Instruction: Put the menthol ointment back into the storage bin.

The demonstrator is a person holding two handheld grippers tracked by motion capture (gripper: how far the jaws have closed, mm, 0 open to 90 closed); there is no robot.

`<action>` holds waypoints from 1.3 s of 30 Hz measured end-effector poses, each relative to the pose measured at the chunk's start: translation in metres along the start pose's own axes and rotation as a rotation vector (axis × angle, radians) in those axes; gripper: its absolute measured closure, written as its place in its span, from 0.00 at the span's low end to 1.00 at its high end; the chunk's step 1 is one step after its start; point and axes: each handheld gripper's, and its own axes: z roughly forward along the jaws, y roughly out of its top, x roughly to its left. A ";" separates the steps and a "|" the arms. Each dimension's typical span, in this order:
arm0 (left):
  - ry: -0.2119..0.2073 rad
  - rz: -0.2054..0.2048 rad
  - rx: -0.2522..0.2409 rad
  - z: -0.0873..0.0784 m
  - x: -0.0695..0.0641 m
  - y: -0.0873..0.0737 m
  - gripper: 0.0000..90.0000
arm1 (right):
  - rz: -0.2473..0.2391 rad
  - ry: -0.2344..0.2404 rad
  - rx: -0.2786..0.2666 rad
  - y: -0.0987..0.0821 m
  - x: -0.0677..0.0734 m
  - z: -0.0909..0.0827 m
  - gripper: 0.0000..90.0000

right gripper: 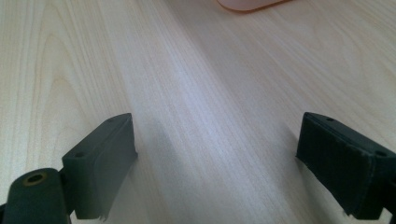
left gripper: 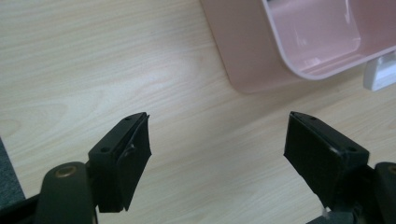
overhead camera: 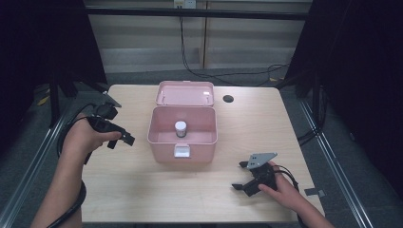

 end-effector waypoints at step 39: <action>-0.065 0.015 -0.059 0.086 0.006 -0.053 0.25 | 0.002 0.002 0.002 0.000 0.000 0.000 0.12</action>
